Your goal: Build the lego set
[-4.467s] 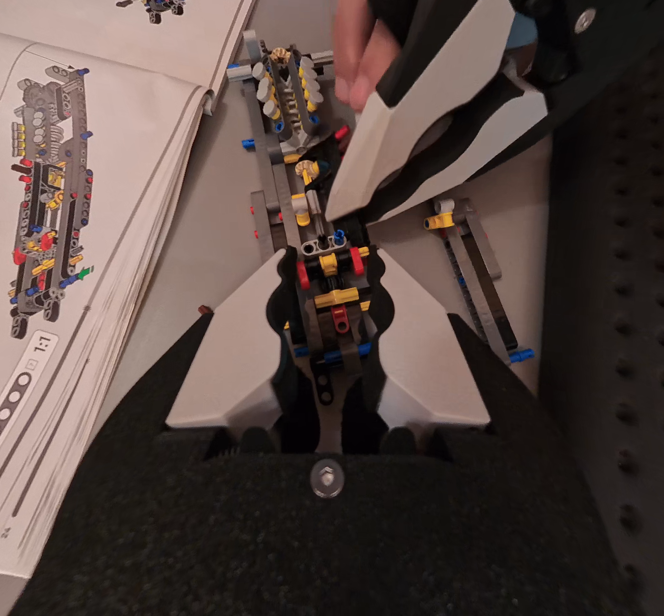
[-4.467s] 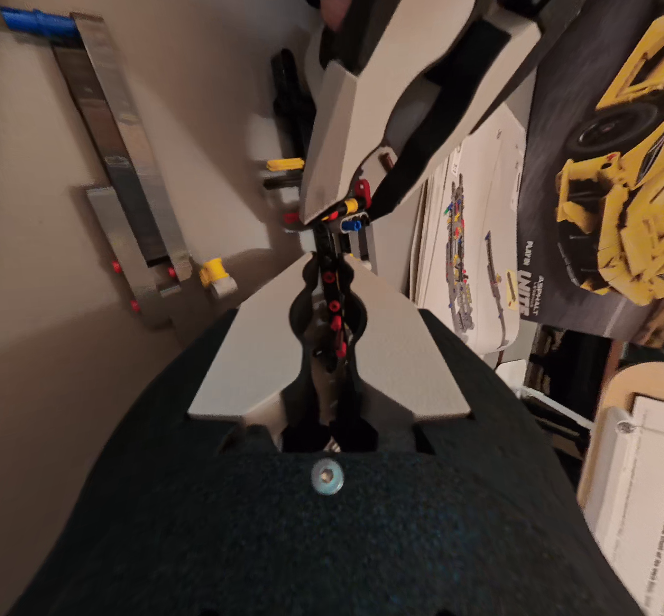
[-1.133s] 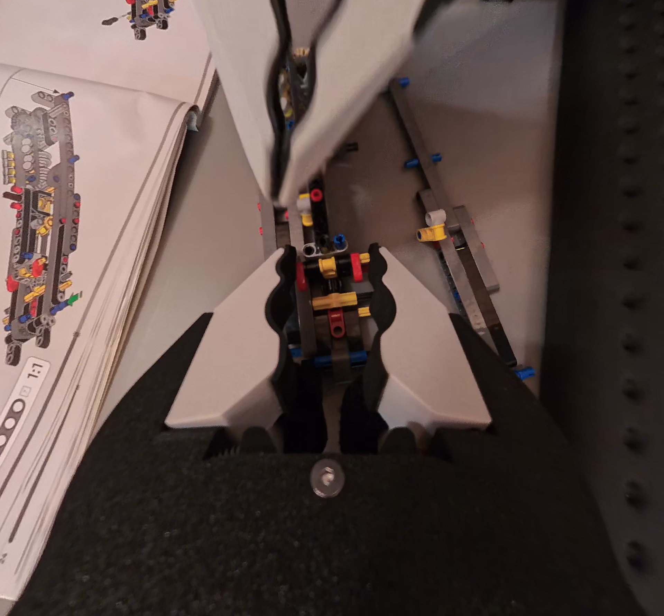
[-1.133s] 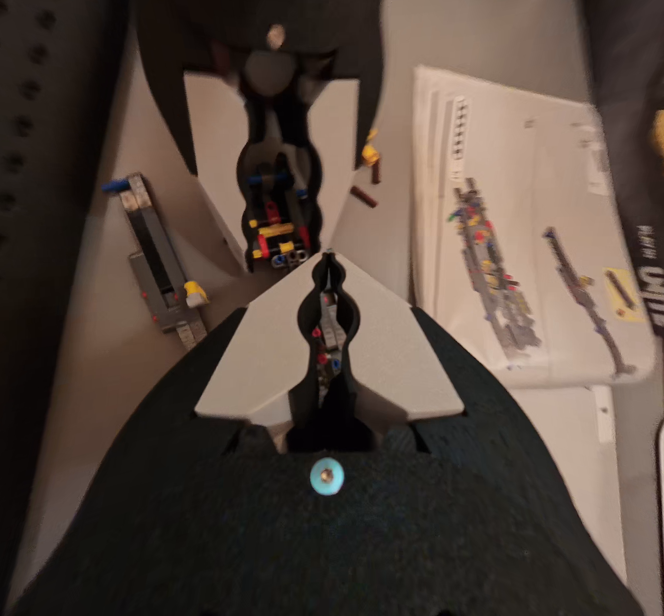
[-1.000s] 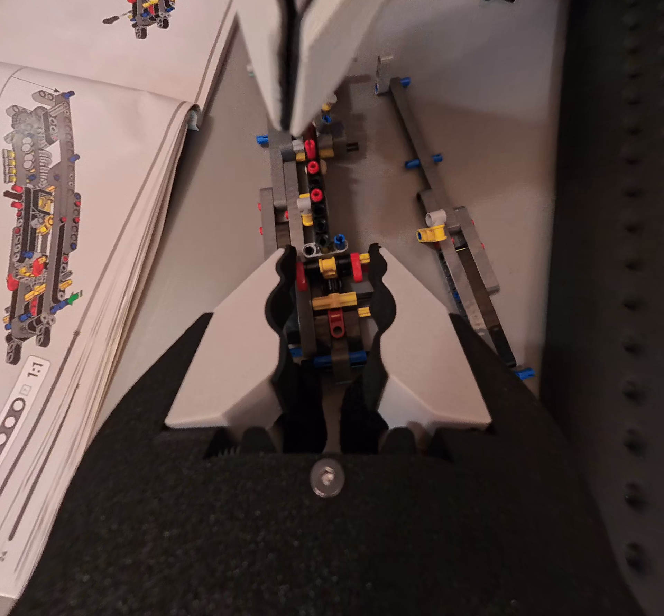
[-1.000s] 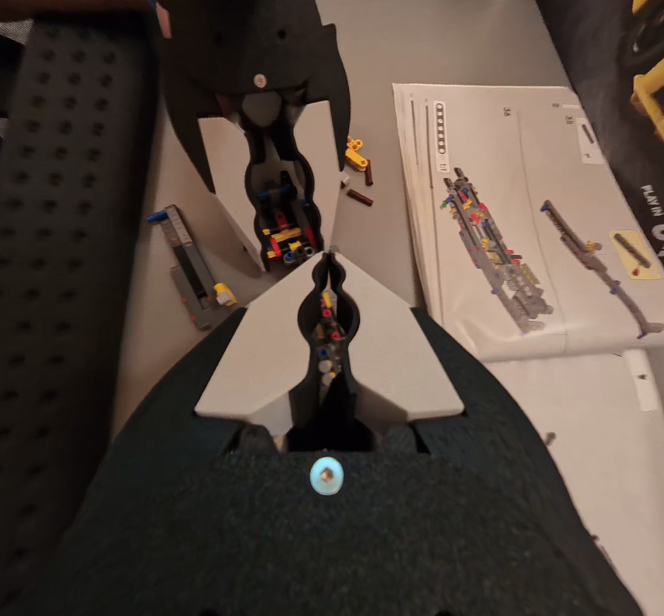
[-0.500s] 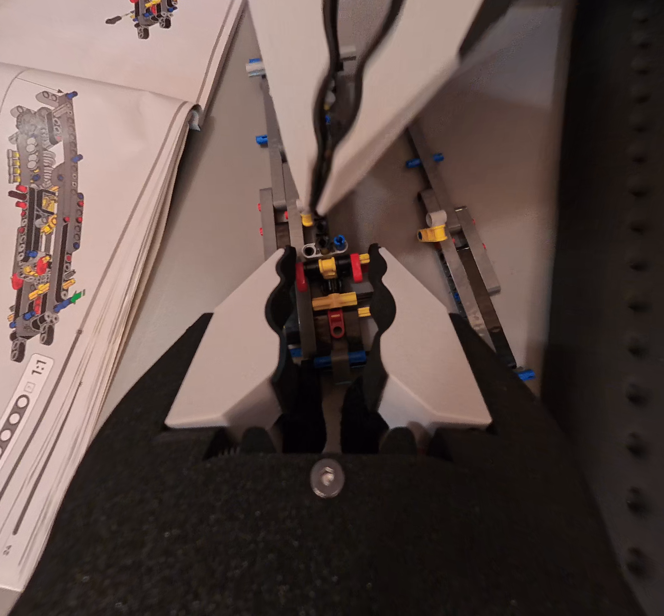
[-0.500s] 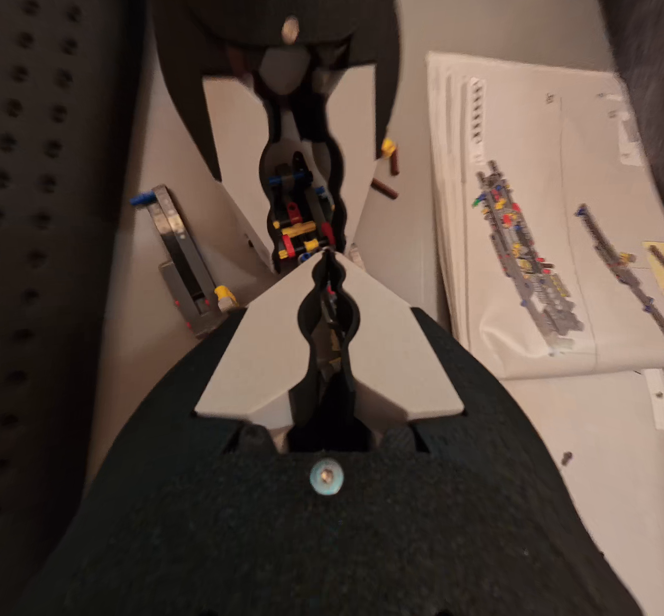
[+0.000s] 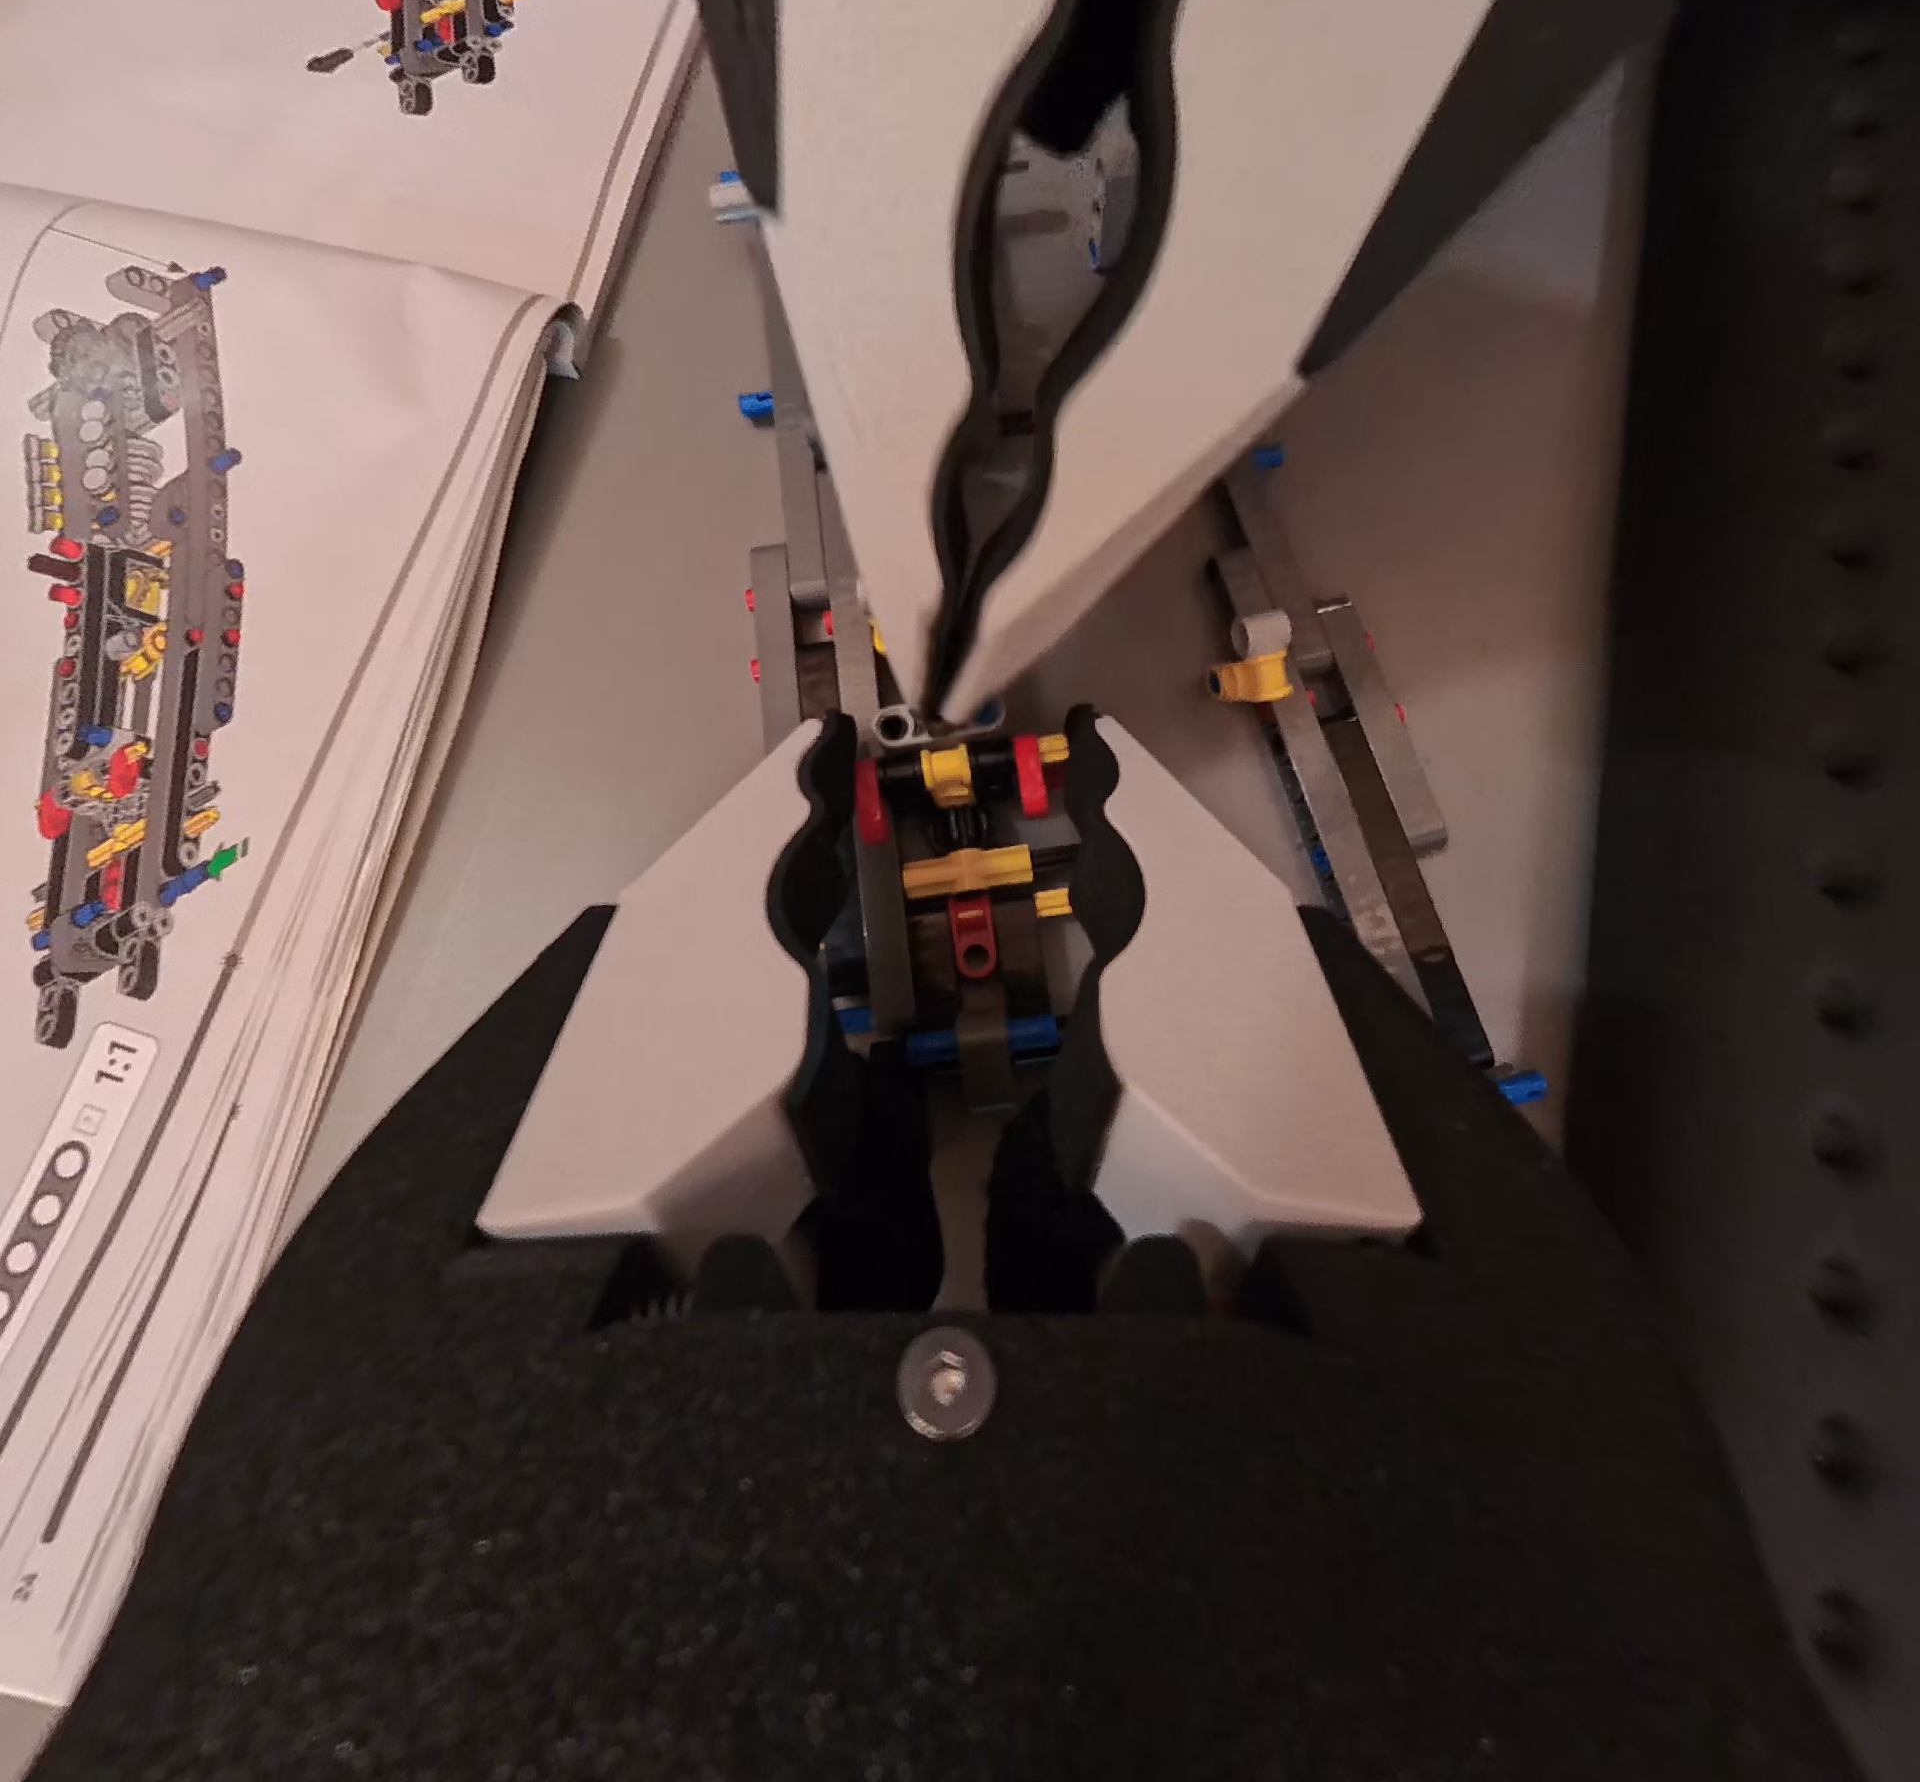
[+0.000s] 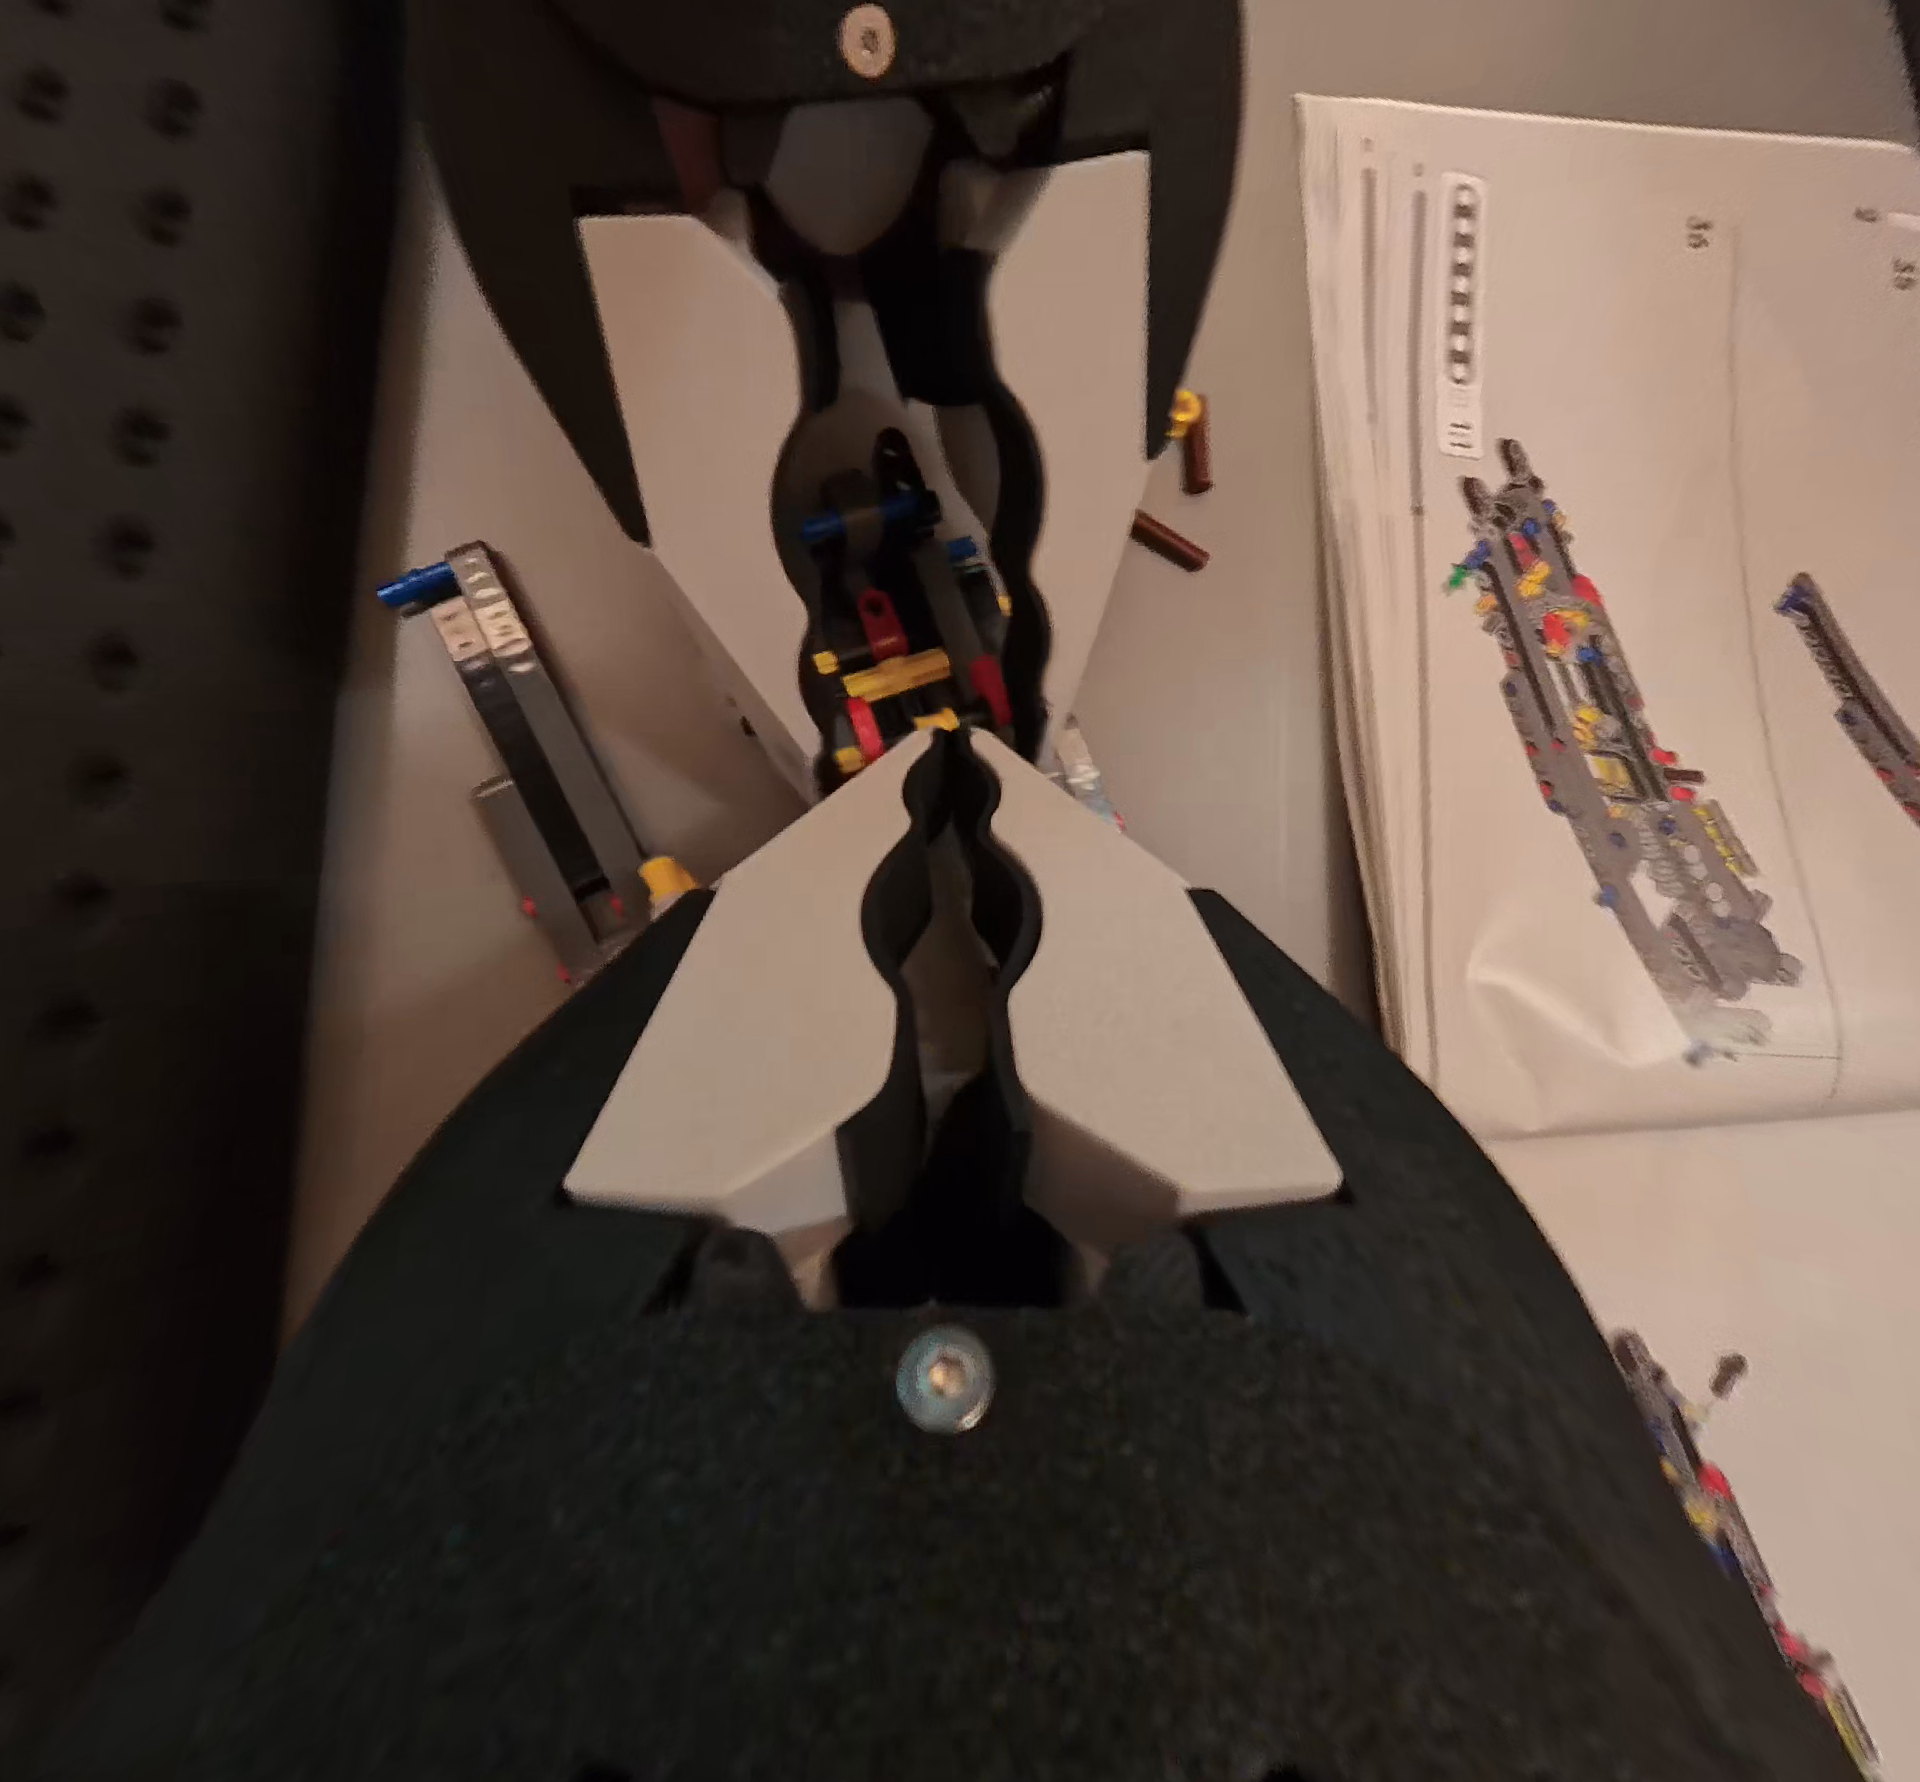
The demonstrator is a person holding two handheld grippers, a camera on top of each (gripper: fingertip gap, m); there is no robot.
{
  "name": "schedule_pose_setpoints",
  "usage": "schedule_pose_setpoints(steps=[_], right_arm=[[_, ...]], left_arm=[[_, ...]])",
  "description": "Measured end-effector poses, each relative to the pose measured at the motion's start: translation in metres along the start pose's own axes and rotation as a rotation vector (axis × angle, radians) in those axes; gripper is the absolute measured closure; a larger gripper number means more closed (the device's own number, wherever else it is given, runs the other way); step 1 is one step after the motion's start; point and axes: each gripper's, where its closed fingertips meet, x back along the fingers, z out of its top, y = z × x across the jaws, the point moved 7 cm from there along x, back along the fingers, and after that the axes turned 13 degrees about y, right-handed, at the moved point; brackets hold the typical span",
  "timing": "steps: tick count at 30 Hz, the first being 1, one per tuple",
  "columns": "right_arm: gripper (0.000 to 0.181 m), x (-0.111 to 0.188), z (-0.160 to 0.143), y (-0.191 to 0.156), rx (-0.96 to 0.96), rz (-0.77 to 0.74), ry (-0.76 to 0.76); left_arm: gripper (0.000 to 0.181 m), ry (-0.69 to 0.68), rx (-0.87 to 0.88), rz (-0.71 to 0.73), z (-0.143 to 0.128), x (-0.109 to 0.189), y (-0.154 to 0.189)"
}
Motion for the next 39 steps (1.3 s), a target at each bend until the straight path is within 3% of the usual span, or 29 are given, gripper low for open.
schedule_pose_setpoints(steps=[5,11,15,18,24,28,39], right_arm=[[0.181,0.046,0.002,0.016,-0.089,-0.177,0.123],[0.146,0.033,-0.021,-0.033,0.051,-0.314,0.030],[0.171,0.039,-0.022,-0.037,0.170,-0.544,0.162],[0.150,0.033,-0.019,-0.040,0.140,-0.546,0.159],[0.141,0.013,-0.016,-0.035,0.281,-0.503,0.005],[0.146,0.010,-0.020,-0.032,0.332,-0.453,-0.055],[0.162,-0.011,-0.021,-0.032,0.708,-0.475,-0.193]], left_arm=[[0.142,0.007,0.014,0.003,0.001,-0.001,0.001],[0.142,0.015,0.024,-0.006,0.000,-0.001,0.000],[0.142,0.022,0.029,-0.009,0.000,-0.001,0.000],[0.142,0.023,0.037,-0.012,0.000,-0.001,0.000],[0.142,0.023,0.033,-0.009,0.000,-0.002,0.000],[0.142,0.026,0.040,-0.014,0.000,-0.002,0.000],[0.141,0.024,0.044,-0.019,-0.001,-0.002,-0.001]])
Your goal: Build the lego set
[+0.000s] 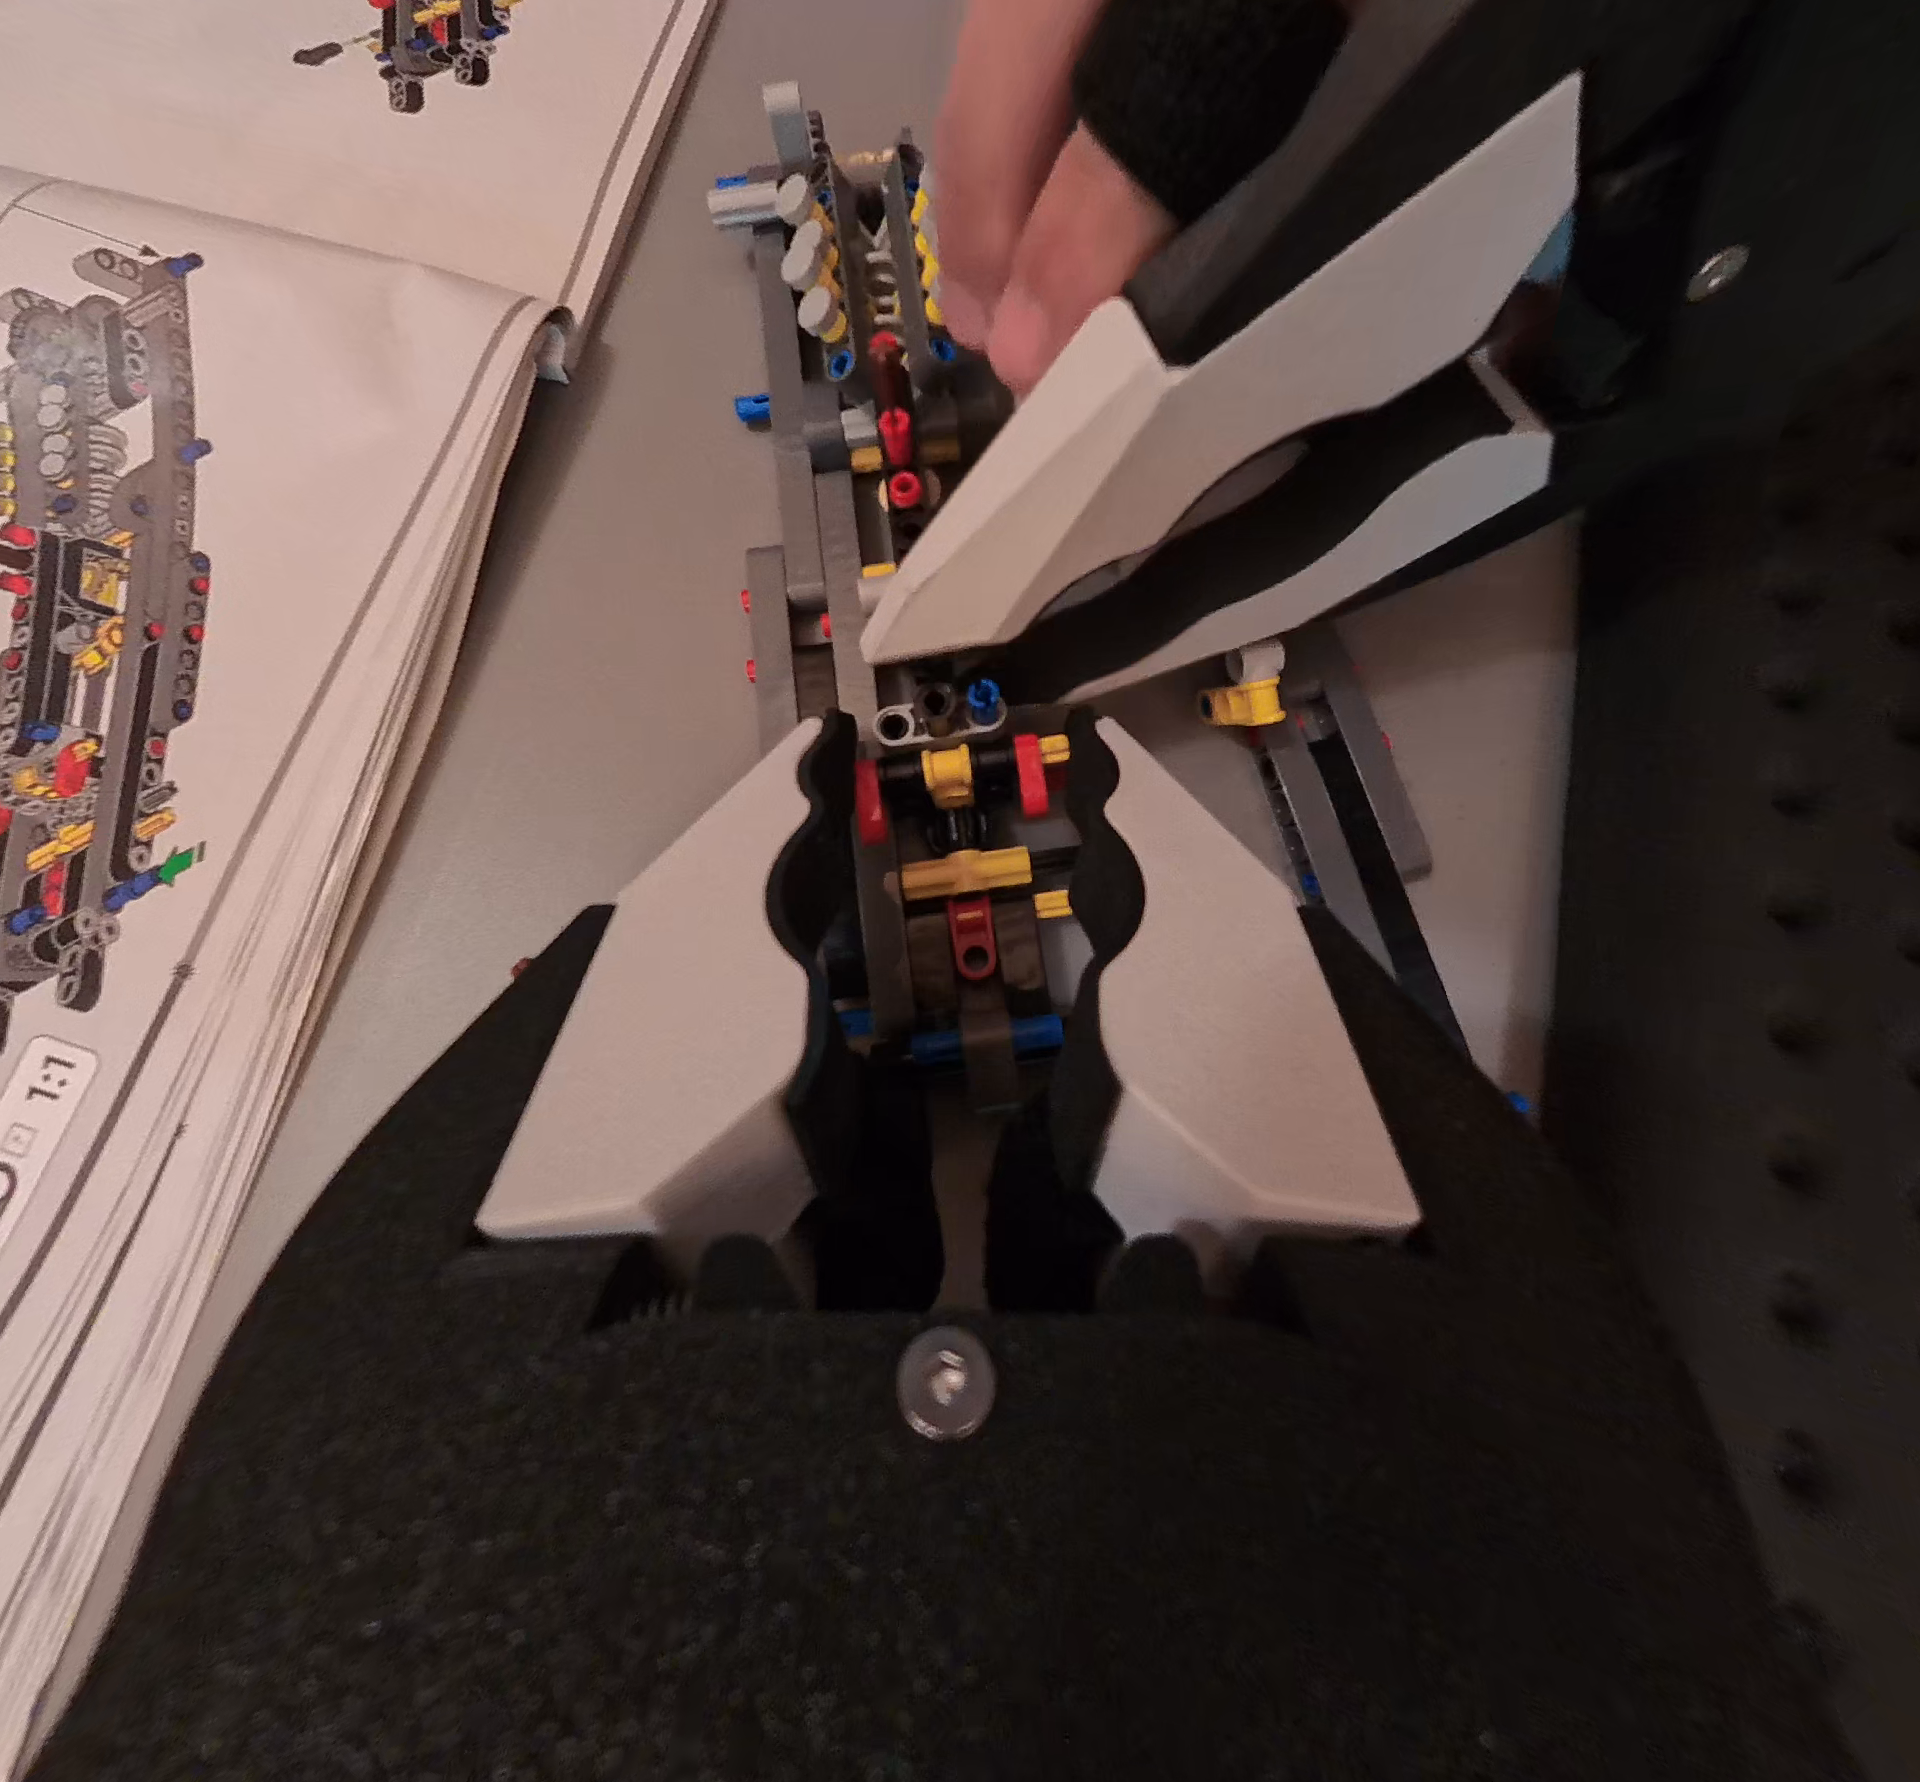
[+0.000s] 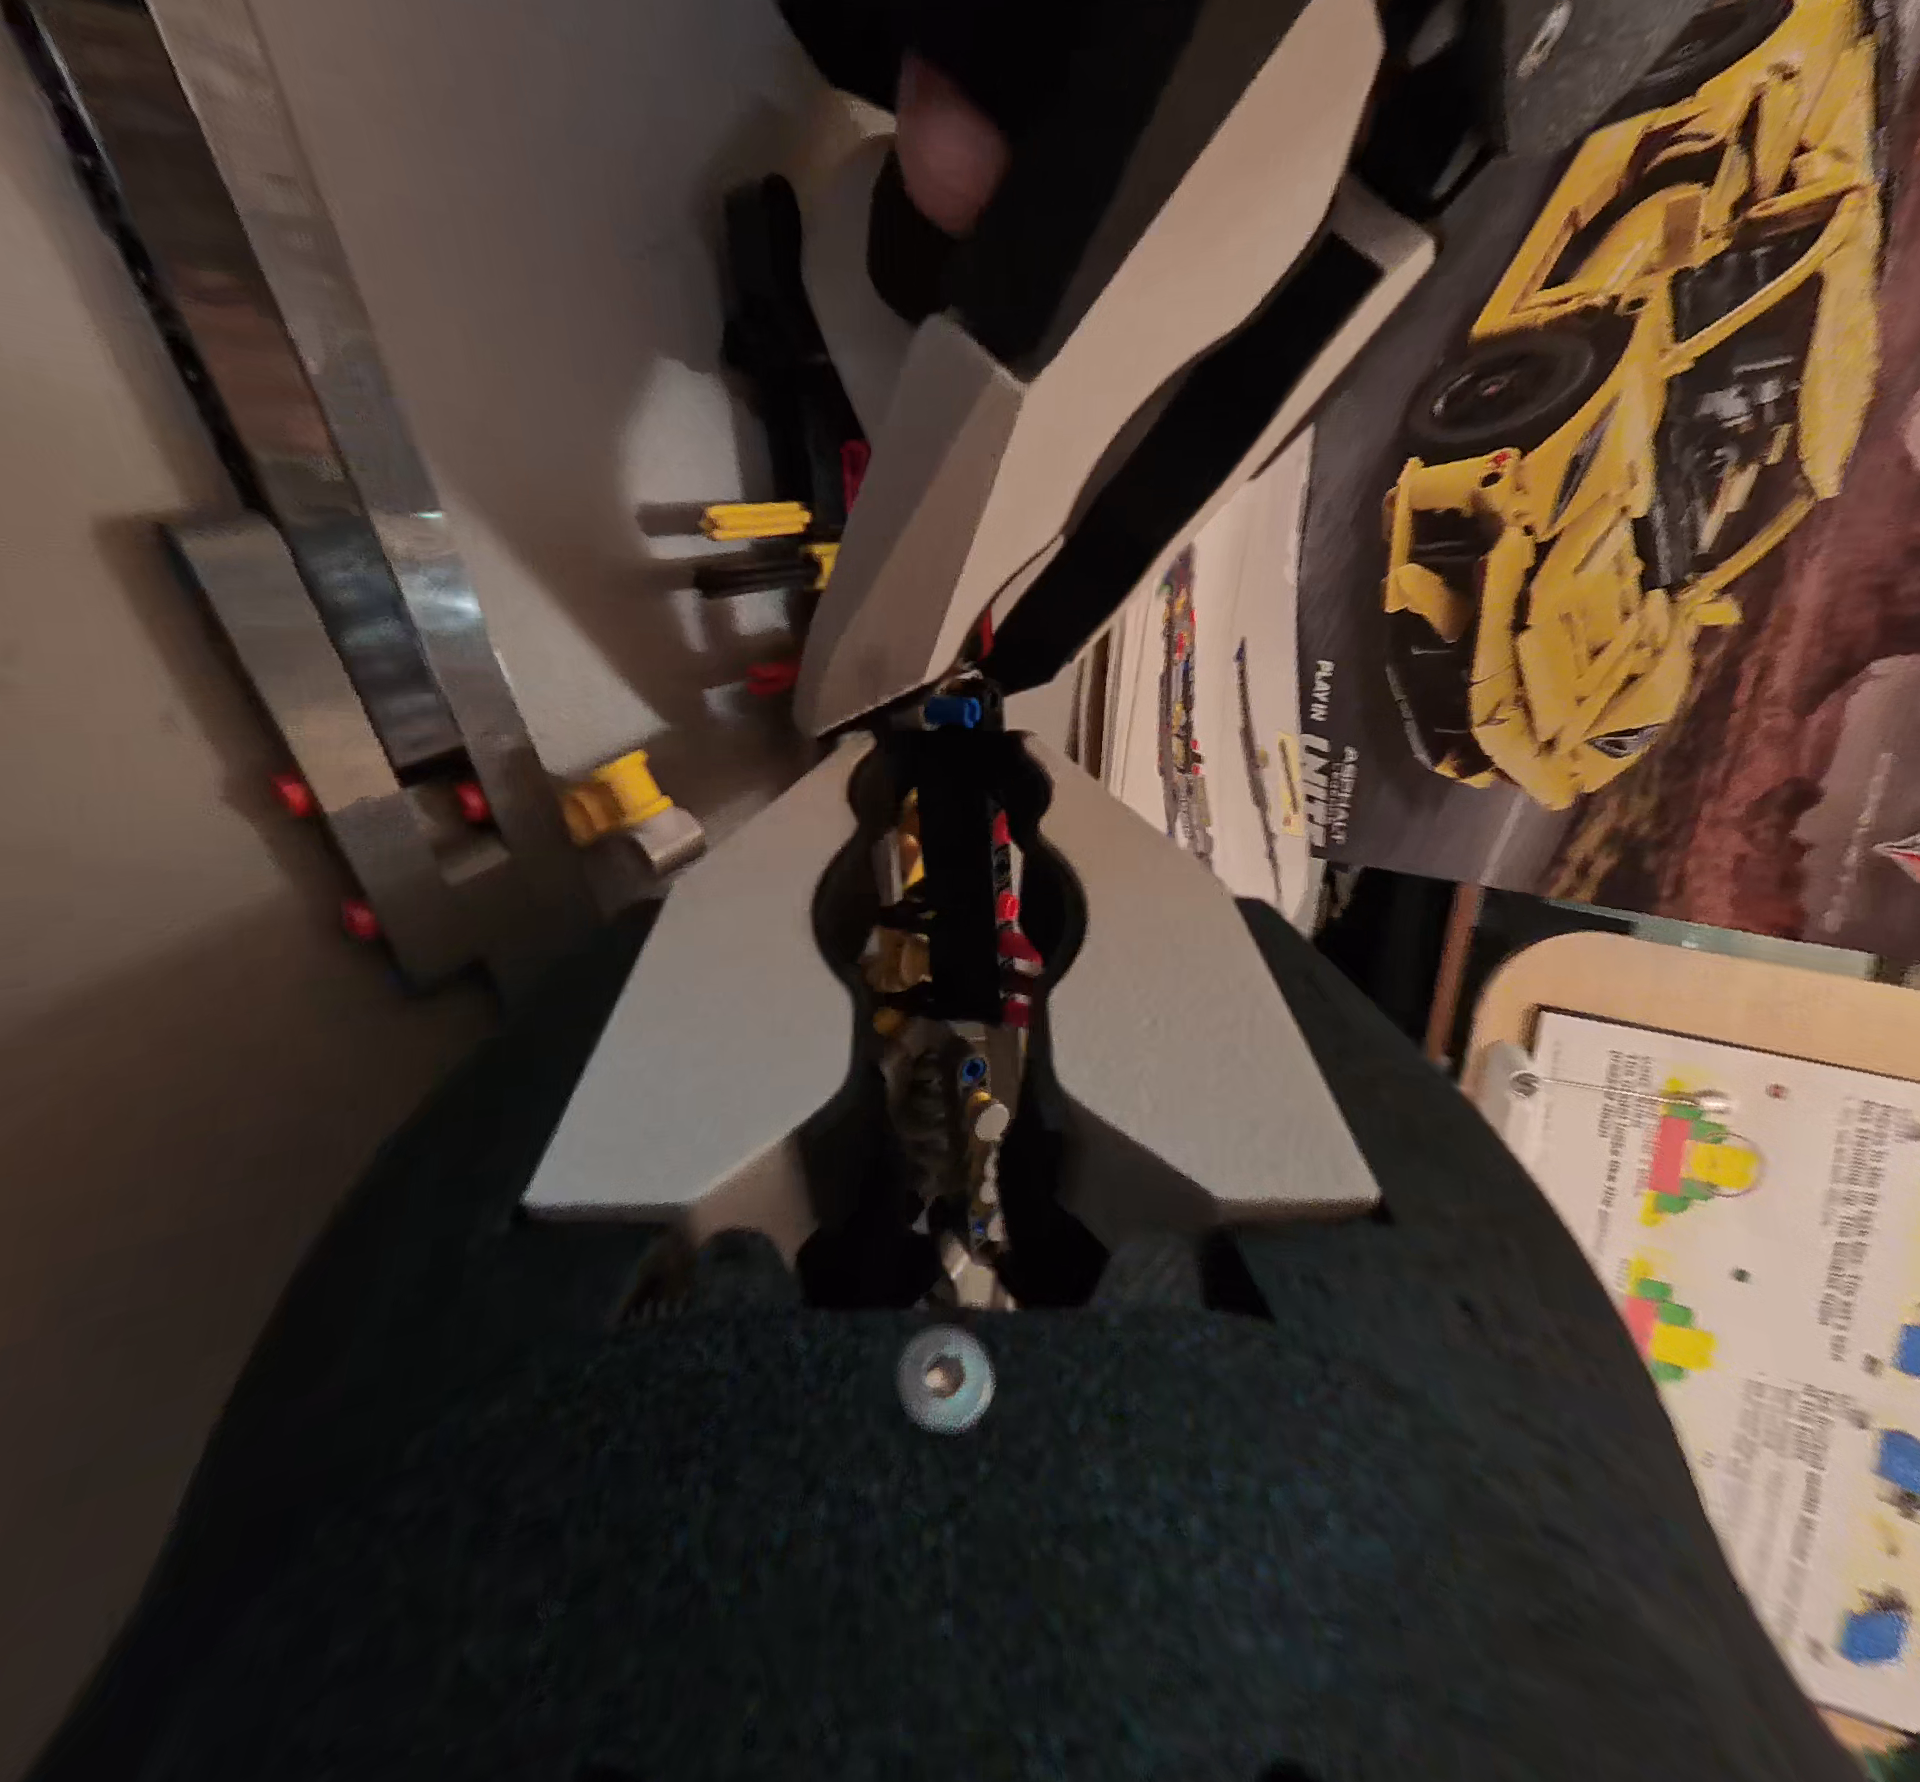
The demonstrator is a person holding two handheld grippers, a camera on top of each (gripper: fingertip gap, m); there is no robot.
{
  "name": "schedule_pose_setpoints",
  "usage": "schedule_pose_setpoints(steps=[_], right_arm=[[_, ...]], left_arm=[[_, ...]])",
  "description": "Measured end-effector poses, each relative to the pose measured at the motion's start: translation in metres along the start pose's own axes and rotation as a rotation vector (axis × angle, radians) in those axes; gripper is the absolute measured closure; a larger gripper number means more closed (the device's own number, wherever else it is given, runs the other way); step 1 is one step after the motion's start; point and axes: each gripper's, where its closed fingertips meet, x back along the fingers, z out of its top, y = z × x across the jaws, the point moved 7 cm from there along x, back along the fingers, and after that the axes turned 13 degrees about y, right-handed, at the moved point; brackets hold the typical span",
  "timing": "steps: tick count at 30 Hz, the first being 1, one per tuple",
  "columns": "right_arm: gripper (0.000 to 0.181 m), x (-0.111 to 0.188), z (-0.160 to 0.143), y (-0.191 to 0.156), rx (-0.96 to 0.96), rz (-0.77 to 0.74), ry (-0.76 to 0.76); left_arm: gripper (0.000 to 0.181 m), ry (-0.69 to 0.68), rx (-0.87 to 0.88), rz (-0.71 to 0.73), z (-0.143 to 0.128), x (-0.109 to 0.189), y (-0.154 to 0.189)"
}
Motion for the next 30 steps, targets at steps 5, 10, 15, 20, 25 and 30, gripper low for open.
schedule_pose_setpoints(steps=[5,10,15,20,25,30], right_arm=[[0.165,0.000,-0.002,0.000,-0.017,-0.040,0.017],[0.164,0.020,-0.002,0.007,-0.059,-0.161,0.002],[0.161,0.066,-0.029,0.021,-0.630,-0.321,0.179],[0.155,0.103,-0.062,0.029,-1.193,-0.399,0.498],[0.162,0.112,-0.090,0.034,-1.412,-0.356,0.600],[0.157,0.102,-0.089,0.026,-1.408,-0.255,0.552]], left_arm=[[0.142,0.000,0.003,-0.002,0.000,0.000,0.000],[0.142,-0.006,-0.006,0.002,0.000,0.000,0.001],[0.142,-0.016,-0.018,0.017,0.001,0.000,0.002],[0.141,-0.025,-0.041,0.029,0.002,0.000,0.003],[0.128,0.083,-0.005,0.032,0.016,0.016,-0.003],[0.129,0.241,0.062,0.047,0.033,0.048,-0.014]])
